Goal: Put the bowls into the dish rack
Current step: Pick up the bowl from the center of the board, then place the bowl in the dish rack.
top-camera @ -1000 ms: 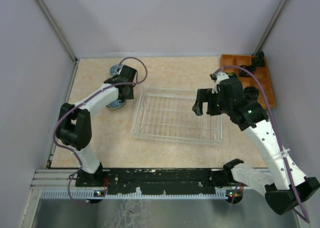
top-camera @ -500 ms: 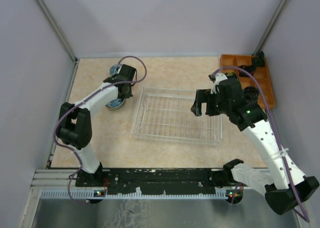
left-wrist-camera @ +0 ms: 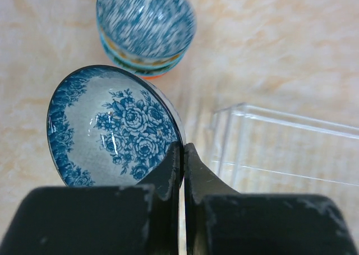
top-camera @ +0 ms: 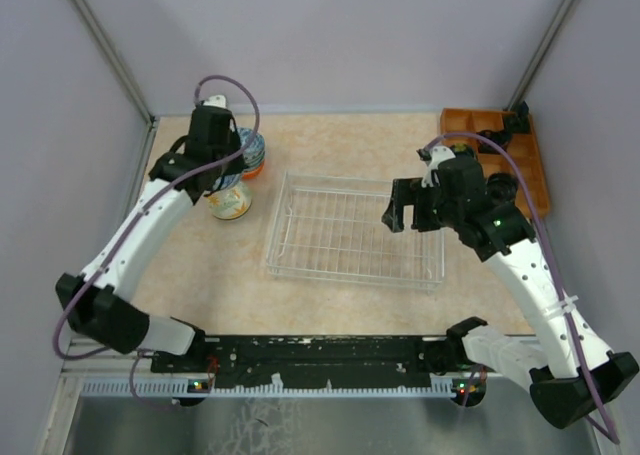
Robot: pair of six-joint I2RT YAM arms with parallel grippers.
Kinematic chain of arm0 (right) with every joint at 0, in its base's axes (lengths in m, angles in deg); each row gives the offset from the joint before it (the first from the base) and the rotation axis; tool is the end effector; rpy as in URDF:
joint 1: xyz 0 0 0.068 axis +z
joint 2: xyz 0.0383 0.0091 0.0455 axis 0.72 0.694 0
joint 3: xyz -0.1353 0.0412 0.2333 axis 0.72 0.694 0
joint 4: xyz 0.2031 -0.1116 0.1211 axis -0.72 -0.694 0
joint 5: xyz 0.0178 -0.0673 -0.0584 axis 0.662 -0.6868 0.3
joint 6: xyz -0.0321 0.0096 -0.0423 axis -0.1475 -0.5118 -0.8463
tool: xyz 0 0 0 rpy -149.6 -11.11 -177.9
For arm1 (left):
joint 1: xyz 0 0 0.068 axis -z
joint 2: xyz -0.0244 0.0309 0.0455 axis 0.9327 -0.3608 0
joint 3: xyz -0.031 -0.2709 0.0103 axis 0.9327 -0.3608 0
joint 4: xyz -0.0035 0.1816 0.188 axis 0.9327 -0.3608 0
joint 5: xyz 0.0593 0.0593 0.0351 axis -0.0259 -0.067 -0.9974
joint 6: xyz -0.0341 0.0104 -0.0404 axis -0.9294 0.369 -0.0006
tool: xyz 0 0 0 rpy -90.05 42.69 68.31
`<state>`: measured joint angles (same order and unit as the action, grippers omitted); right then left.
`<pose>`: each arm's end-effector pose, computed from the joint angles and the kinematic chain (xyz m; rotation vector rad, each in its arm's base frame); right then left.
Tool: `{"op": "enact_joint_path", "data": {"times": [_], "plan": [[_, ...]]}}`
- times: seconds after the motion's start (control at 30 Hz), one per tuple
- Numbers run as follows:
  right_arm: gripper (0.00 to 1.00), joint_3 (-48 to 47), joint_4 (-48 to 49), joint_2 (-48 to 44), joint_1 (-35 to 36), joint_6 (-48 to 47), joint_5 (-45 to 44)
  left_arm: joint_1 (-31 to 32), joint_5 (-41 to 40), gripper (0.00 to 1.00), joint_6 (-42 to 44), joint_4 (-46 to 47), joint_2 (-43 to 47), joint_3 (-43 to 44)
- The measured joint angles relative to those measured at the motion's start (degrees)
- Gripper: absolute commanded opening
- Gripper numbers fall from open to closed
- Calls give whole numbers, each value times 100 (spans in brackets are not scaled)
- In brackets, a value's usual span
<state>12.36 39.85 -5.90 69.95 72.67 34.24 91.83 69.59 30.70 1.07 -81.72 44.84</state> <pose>0.1733 0.0813 0.3592 -0.1990 2.2917 0.5108 0.3011 -0.1146 0.3567 -0.1378 2.2145 -0.0244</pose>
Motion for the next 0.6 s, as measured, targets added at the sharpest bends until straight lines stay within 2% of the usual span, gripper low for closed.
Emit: {"op": "enact_joint_path", "data": {"times": [0.13, 0.27, 0.43, 0.6], "plan": [[92, -157, -155, 0, 0, -11, -28, 0, 782, 0, -61, 251, 756, 149], [93, -466, -337, -35, 0, -24, -90, 39, 1895, 0, -378, 800, 1008, 146], [96, -1001, -682, -175, 0, -28, -291, 540, 3049, 0, -999, 2124, 675, -116], [99, -1615, -1113, -306, 0, -26, -675, 1237, 3731, 0, -1650, 3536, -339, -179]]}}
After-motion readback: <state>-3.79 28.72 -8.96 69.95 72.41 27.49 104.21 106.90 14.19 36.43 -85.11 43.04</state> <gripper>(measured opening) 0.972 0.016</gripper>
